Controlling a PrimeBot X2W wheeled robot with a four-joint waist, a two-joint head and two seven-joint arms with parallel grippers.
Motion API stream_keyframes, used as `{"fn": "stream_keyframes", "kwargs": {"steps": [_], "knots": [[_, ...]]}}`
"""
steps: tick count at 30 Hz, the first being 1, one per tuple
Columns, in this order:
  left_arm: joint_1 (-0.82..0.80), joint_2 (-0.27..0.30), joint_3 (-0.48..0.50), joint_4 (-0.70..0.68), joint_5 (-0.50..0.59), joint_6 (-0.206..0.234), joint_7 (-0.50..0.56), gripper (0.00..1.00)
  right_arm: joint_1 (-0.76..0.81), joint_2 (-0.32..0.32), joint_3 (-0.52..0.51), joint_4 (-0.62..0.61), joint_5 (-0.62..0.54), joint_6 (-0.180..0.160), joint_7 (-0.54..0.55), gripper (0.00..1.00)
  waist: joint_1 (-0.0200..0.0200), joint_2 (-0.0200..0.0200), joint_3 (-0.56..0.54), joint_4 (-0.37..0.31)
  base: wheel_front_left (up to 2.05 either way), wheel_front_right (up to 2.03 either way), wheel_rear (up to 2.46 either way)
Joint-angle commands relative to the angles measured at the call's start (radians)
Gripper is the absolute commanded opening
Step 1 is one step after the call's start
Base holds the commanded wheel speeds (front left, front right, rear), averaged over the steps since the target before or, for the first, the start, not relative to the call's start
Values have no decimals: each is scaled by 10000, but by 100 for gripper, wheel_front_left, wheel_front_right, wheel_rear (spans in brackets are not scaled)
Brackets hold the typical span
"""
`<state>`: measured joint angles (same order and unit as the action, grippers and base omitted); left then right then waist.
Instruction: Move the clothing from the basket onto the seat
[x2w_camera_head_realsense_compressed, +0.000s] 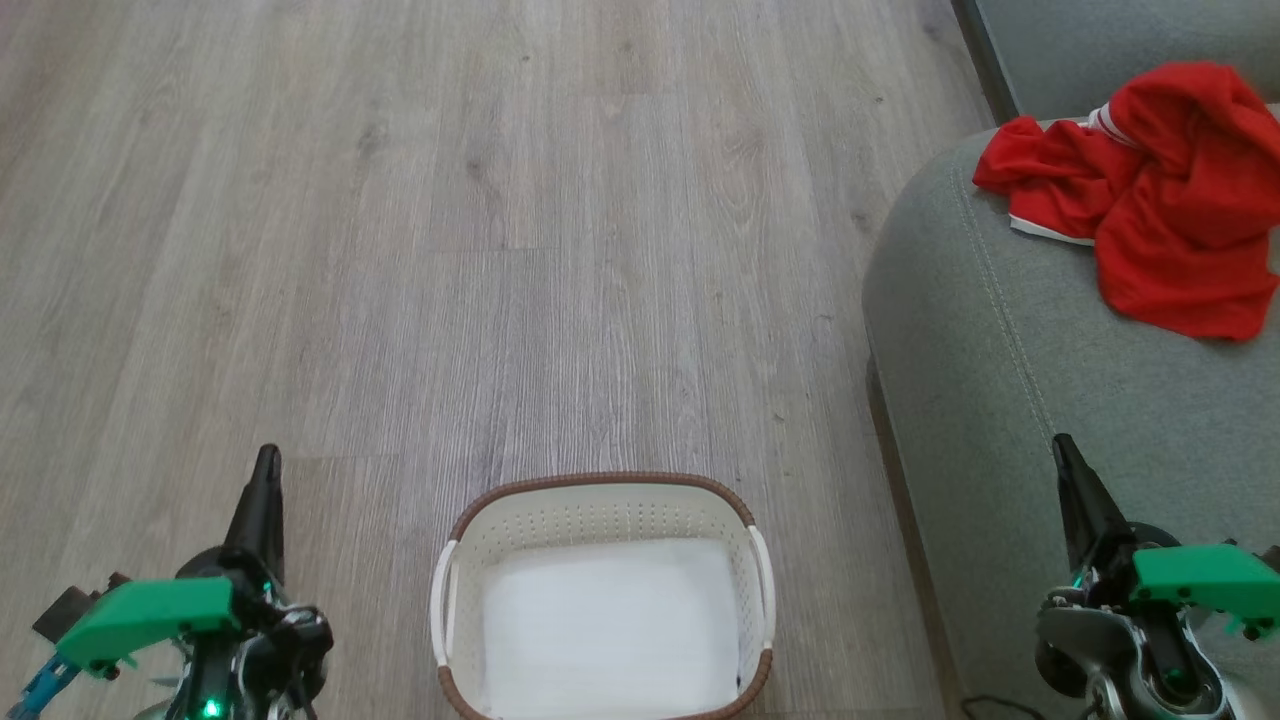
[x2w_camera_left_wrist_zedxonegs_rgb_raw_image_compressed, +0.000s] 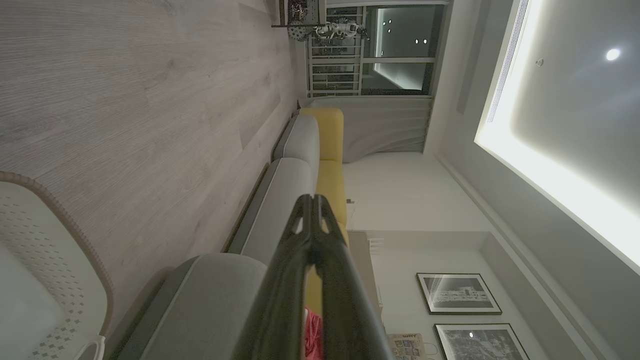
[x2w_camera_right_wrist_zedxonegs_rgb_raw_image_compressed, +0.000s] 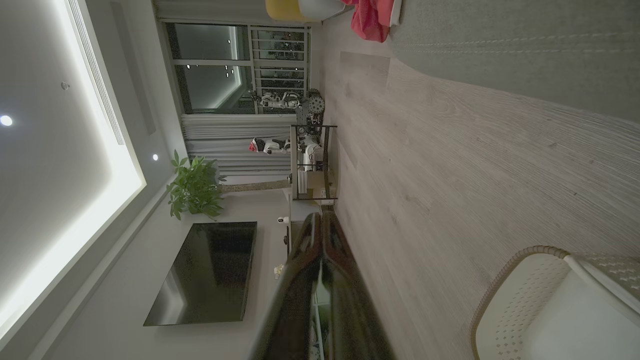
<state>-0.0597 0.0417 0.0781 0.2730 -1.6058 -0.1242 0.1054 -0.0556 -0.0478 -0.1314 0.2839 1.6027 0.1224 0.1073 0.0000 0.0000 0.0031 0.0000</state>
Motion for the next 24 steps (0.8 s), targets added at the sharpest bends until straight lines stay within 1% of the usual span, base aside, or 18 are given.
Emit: {"fn": "stream_keyframes", "kwargs": {"steps": [1,24], "knots": [[-485,85,360,-276,-25,-65,81,0,-524,-24,178,-391,60,83,59,0,0,0,0,0,0,0,0],[-484,85,358,-277,-27,-65,80,0,-524,-24,178,-391,60,83,58,0,0,0,0,0,0,0,0]]}}
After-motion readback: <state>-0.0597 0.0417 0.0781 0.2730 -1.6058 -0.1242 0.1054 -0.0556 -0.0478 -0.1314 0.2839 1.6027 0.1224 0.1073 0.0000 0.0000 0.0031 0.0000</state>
